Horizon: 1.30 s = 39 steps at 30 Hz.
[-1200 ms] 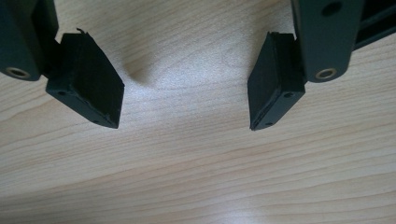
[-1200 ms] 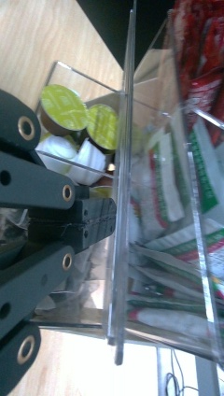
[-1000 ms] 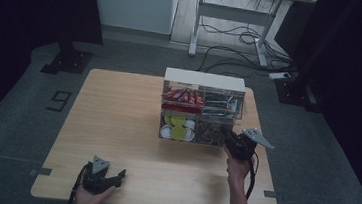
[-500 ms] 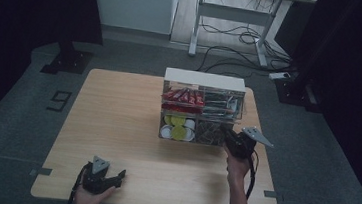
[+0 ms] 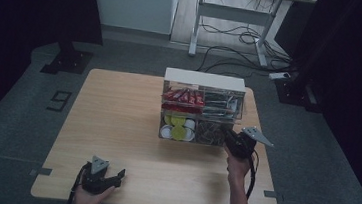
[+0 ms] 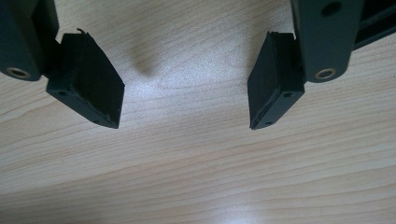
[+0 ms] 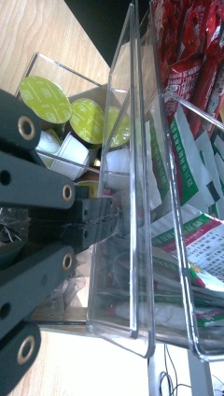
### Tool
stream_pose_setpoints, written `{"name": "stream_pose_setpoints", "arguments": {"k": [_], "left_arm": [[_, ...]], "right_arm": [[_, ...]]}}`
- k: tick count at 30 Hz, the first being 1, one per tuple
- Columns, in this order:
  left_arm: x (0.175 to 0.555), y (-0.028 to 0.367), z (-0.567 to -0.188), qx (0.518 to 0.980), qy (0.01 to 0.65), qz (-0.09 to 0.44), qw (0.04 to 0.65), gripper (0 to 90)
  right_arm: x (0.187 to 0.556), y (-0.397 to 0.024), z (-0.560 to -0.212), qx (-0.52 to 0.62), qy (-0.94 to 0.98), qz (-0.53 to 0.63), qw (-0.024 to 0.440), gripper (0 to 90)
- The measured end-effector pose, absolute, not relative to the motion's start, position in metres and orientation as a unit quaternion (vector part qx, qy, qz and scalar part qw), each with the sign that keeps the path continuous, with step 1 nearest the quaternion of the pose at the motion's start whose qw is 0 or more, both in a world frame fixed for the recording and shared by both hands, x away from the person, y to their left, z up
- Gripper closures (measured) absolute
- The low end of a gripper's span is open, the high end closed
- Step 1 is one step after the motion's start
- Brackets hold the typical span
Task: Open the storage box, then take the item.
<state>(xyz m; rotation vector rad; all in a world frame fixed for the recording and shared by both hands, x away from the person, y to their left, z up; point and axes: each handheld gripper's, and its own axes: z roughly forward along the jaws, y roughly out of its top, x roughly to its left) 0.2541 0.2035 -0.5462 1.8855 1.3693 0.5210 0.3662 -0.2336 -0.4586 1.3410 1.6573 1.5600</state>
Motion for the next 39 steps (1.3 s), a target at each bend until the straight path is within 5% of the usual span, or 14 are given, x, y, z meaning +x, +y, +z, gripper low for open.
{"name": "stream_pose_setpoints", "arguments": {"k": [15,39], "left_arm": [[0.248,0.187,-0.518,0.741,0.495,0.233,0.390,27.7],[0.285,0.148,-0.481,0.746,0.473,0.207,0.419,28.1]], "right_arm": [[0.356,-0.241,-0.457,0.494,0.608,0.565,0.258,89.3],[0.359,-0.244,-0.456,0.494,0.604,0.568,0.262,89.3]]}}
